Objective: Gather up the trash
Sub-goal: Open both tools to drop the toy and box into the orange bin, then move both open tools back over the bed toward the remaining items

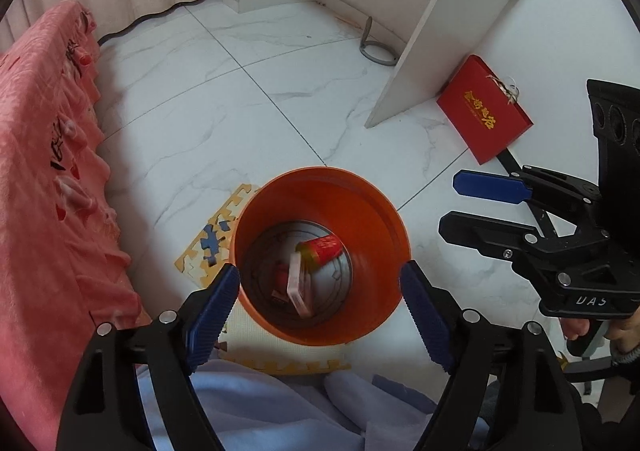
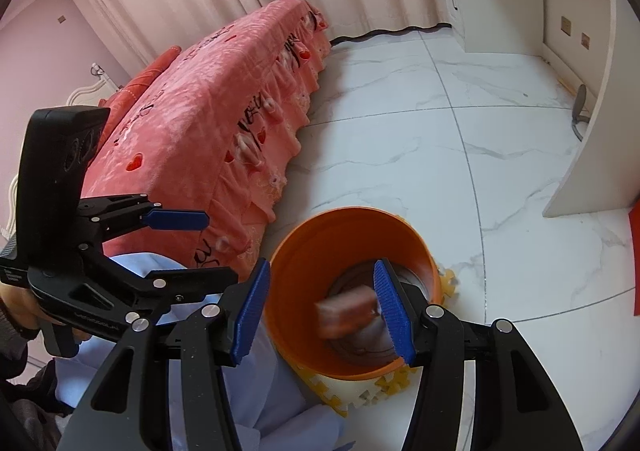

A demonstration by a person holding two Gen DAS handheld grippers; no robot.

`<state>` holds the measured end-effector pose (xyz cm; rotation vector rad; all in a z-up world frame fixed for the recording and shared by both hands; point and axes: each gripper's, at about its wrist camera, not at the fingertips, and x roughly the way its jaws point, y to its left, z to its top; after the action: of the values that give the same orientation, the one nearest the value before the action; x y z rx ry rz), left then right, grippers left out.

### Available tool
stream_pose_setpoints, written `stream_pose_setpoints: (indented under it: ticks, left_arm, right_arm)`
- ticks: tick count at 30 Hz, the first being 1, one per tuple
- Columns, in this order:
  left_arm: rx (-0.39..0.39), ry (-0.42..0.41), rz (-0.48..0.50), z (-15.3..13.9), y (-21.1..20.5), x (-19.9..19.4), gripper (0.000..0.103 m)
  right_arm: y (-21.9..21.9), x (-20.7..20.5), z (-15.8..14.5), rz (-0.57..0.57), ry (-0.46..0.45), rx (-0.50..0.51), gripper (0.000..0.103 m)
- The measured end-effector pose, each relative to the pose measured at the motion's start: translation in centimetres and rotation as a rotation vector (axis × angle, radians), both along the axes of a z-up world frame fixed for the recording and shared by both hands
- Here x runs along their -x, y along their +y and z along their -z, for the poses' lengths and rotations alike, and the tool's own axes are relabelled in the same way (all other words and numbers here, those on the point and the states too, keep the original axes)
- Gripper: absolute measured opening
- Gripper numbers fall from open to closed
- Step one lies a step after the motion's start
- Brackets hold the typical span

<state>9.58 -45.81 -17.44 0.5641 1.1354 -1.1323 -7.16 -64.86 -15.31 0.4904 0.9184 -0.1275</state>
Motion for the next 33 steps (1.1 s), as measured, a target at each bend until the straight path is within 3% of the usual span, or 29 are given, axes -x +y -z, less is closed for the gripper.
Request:
stream_pose_setpoints:
  ticks: [4,9,13,14,24,33]
  left_arm:
    - [0.029,-0.002,-0.046,-1.4,2.0,-0.3,0.082]
    - [0.032,-0.068,-0.109,-3.4,5.4,-0.8,0.088]
    - [0.040,-0.100,-0.208,-5.4,9.5,-1.6,0.090]
    - [0.041,-0.115,-0.235,-5.9,10.4,-1.8,0.094]
    - [0.080,-0.206,-0.525,-10.7,22.9,-1.8,0.097]
    - [0.067,-0.244,-0.750,-12.2,33.1,-0.8,0.097]
  right_arm:
    - [1.9,-0.9,-1.3,-0.050,-0.021,0.006,0.055]
    - [4.5,-2.3,-3.4,-0.123,-0.057,0.013,0.055]
    - [7.5,-3.8,-5.3,-0.211,-0.088,0.025,0.055]
    - [8.6,-4.4,-5.9,-0.239,-0.098,0.028,0.055]
    - [20.6,-9.4,-10.0,-0.527,-0.191,0.030,0.058]
    - [31.4,-12.6,-12.2,-0.742,-0.237,0.033,0.058]
